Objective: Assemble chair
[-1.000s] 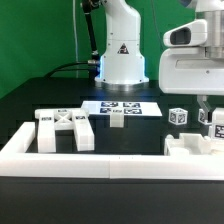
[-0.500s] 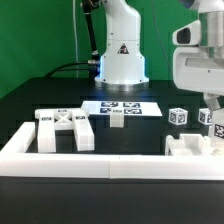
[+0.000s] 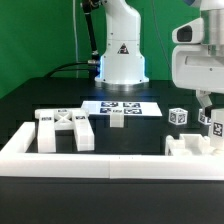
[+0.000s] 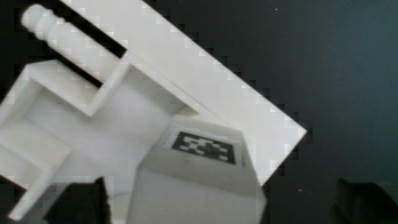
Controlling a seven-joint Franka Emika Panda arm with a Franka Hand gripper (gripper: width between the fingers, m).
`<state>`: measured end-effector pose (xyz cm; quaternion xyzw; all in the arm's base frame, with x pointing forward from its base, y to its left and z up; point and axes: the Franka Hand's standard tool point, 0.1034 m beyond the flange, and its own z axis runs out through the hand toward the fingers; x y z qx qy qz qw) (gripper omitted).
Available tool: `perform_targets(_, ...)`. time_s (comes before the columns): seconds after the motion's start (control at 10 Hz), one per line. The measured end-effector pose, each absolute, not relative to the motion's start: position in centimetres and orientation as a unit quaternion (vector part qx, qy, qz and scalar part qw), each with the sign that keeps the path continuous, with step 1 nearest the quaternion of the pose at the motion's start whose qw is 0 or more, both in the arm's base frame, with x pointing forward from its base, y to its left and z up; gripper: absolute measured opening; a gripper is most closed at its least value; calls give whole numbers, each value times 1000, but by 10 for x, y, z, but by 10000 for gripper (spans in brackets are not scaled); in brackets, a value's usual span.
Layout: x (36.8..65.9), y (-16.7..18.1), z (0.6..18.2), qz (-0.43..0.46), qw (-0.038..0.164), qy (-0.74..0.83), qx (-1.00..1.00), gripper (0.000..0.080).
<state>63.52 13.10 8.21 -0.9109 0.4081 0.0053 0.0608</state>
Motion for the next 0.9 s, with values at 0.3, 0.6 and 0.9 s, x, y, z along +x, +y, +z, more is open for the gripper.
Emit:
perform_targets(0.3,635,130,81,-6,59,230,-971,648)
perform_targets(0.6,634,130,81,-14,55,110,-992,649)
perform_targets(0.9,634,129,80,-22,47,-71,-996,649)
